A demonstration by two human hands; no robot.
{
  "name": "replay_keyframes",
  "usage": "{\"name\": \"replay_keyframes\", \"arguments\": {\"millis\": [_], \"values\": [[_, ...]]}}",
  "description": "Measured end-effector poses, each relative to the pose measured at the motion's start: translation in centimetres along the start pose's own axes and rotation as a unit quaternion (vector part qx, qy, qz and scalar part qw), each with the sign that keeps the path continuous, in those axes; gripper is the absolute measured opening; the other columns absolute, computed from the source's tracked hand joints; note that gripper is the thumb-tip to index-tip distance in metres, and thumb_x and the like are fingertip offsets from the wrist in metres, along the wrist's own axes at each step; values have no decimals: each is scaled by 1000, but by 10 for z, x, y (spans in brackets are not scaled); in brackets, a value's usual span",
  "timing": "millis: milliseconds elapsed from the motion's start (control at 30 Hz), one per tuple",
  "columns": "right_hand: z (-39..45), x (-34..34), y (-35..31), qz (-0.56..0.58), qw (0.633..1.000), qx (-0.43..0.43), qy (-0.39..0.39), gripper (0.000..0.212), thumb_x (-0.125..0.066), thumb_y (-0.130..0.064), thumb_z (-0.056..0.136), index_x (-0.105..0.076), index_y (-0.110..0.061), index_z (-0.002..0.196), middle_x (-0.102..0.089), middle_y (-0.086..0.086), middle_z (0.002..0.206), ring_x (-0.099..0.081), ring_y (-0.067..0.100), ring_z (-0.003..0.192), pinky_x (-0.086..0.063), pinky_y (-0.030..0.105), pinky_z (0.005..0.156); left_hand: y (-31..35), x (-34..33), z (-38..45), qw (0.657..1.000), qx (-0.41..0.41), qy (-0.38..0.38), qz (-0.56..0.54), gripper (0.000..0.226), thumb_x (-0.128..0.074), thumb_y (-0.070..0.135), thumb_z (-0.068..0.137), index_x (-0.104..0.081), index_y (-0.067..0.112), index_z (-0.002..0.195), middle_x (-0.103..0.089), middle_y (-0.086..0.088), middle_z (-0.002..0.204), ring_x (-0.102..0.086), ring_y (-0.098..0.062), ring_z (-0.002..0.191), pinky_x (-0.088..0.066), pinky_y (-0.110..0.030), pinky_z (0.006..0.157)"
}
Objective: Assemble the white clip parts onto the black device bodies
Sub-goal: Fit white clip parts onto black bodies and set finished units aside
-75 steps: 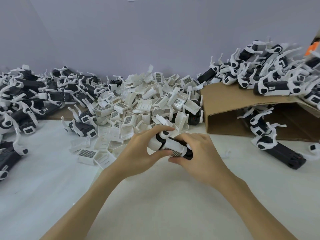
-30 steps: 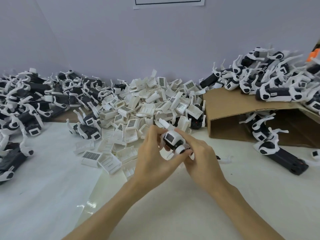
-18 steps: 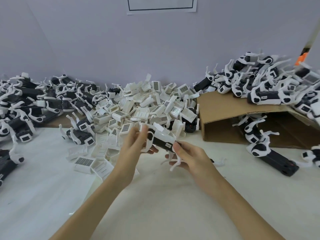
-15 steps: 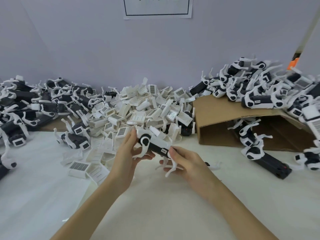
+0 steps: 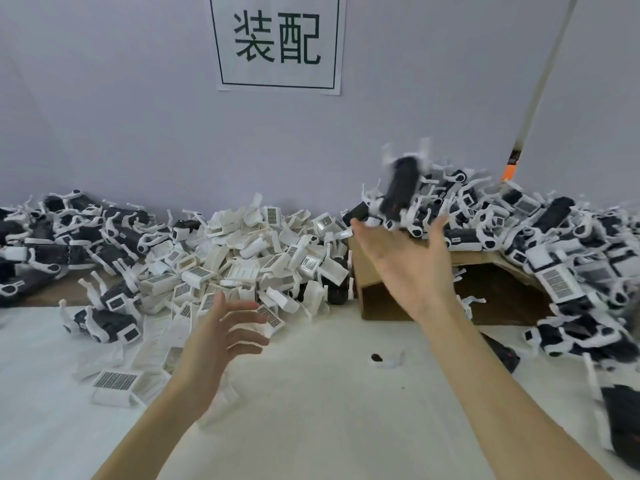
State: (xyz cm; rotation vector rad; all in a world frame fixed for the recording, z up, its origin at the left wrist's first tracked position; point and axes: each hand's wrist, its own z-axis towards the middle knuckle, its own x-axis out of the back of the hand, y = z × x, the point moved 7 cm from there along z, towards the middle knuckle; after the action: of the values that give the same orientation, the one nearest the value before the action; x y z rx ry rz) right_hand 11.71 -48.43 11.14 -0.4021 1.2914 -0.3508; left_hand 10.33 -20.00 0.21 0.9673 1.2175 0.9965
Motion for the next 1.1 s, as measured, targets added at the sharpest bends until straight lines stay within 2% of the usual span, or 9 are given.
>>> {"name": "replay_keyframes", "arguments": {"millis": [100,200,333,500,633,733,900,1033,1100], "values": [[7,-3,-5,-60,998,-8,-8,103,-66,-66,88,-19,-9,160,-55,37,142,-58,51,131,-46,61,112,3,-3,-2,1000,-13,-3,22,61,-39,53,107,-75,4,103,-74,-21,100,-70,-36,78,-55,-47,78],[0,15,32,-119,991,-65,-15,64,-62,-53,101,-48,-8,143,-61,23,144,-62,37,130,-55,48,104,5,-2,-2,998,-18,17,64,58,-43,51,109,-77,5,100,-75,-22,98,-70,-34,76,-56,-45,76],[-20,58,98,-75,986,-132,74,49,-65,-38,97,-72,-3,130,-73,12,121,-75,23,94,-63,35,76,17,9,-1,980,-72,82,165,39,-48,36,112,-73,11,96,-75,-2,85,-66,-24,70,-54,-36,63],[-31,79,146,-90,972,-193,97,45,-60,-38,100,-70,-6,130,-73,12,113,-72,23,90,-58,35,82,52,58,2,788,-255,223,514,6,-65,19,103,-69,16,105,-63,5,102,-60,-20,96,-51,-34,82],[-33,74,147,-85,974,-197,79,42,-60,-40,100,-76,-8,121,-71,7,104,-68,20,84,-58,32,78,46,121,11,669,-135,314,660,33,-64,32,102,-68,23,133,-47,-13,148,-37,-40,136,-36,-58,105],[-35,77,147,-106,971,-198,82,40,-60,-40,99,-78,-10,118,-70,6,99,-66,20,80,-56,32,76,32,145,17,671,-31,285,684,34,-51,46,107,-65,36,136,-24,-5,168,-17,-35,152,-32,-61,113],[-39,76,145,-118,970,-193,93,38,-63,-38,95,-80,-10,115,-69,6,94,-65,19,76,-56,31,70,25,151,22,695,14,244,676,42,-44,38,109,-58,26,147,-20,-10,164,-22,-40,147,-34,-54,119],[-43,75,142,-123,970,-184,99,36,-64,-36,94,-80,-9,113,-67,6,92,-64,18,72,-57,29,64,27,167,14,657,82,292,690,40,-37,51,109,-58,43,142,0,-9,171,-4,-43,155,-24,-62,122],[-45,75,142,-121,970,-183,102,36,-64,-36,94,-80,-9,112,-67,6,91,-63,18,71,-57,29,63,26,179,12,655,132,308,677,44,-32,52,110,-65,41,137,-6,-15,170,-16,-51,151,-25,-61,120]]}}
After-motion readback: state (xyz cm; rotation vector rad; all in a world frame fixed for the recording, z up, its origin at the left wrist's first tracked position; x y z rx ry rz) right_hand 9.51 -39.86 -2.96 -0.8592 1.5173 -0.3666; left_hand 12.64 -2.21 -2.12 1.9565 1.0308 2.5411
